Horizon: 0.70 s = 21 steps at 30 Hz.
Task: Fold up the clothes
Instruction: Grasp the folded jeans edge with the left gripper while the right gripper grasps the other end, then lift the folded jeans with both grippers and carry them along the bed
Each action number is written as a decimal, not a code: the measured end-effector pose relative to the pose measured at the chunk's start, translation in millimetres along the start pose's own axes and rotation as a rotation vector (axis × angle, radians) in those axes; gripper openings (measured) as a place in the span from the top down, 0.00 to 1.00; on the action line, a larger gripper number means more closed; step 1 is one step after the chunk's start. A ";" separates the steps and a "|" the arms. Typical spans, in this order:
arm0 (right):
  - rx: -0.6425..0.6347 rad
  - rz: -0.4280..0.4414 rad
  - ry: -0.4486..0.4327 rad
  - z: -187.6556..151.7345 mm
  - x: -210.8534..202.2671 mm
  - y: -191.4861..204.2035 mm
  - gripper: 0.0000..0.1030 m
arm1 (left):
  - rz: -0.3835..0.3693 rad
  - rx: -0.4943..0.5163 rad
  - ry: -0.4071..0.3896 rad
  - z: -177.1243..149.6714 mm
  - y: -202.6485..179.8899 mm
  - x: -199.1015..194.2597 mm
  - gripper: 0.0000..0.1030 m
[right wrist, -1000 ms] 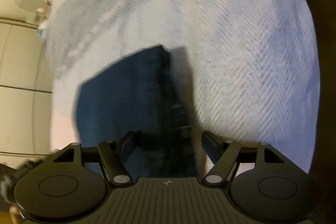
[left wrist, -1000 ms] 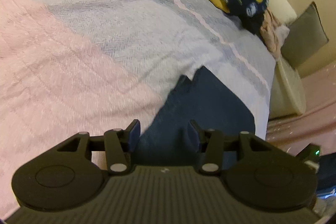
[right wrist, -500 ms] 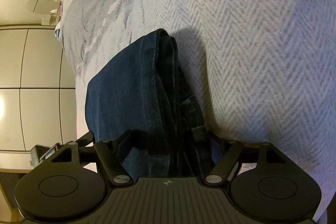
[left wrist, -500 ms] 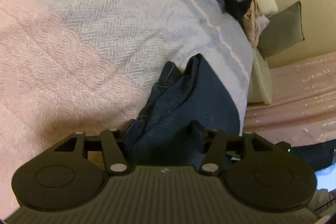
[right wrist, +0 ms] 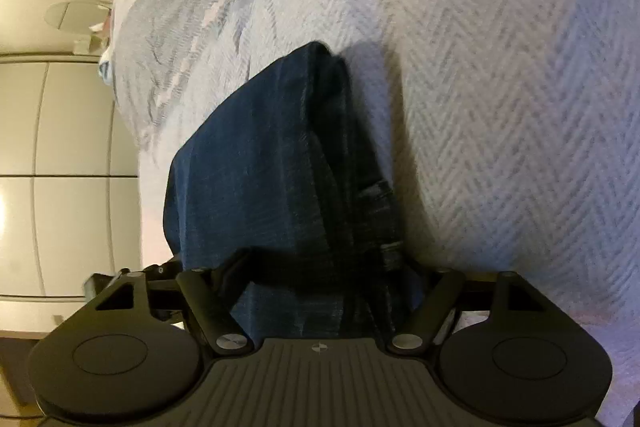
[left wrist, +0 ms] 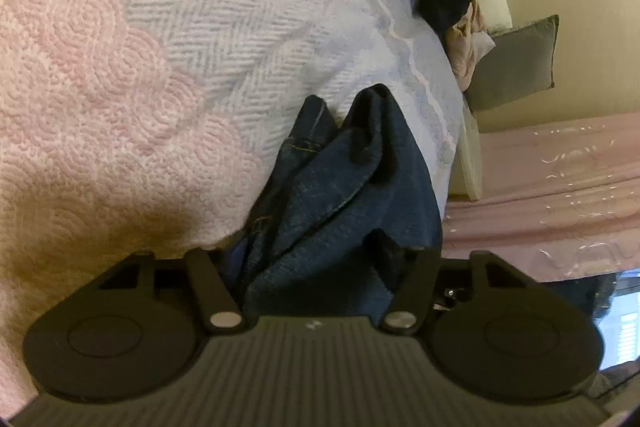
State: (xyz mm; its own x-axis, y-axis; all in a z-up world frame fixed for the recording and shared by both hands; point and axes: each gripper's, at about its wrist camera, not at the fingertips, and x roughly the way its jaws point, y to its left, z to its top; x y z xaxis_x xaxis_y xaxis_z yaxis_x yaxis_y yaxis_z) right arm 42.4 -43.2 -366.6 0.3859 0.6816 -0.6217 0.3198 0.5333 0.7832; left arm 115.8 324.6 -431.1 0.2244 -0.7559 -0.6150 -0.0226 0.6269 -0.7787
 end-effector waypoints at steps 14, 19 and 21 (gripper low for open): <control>-0.154 0.057 0.088 -27.1 -52.0 55.1 0.68 | 0.008 -0.055 -0.294 -119.5 -53.6 -104.1 0.67; -0.243 0.093 0.186 -81.6 -66.1 95.9 0.68 | 0.042 -0.124 -0.429 -201.8 -62.2 -181.8 0.67; -0.272 0.109 0.231 -108.4 -65.7 110.3 0.68 | 0.065 -0.158 -0.486 -239.3 -63.7 -216.1 0.67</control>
State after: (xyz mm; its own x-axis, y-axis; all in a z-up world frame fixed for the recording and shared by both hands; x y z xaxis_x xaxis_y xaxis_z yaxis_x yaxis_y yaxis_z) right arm -41.5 25.1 -238.0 0.1901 0.8202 -0.5395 0.0338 0.5437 0.8386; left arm -164.4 402.8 -278.2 0.6439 -0.5177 -0.5633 -0.1902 0.6048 -0.7733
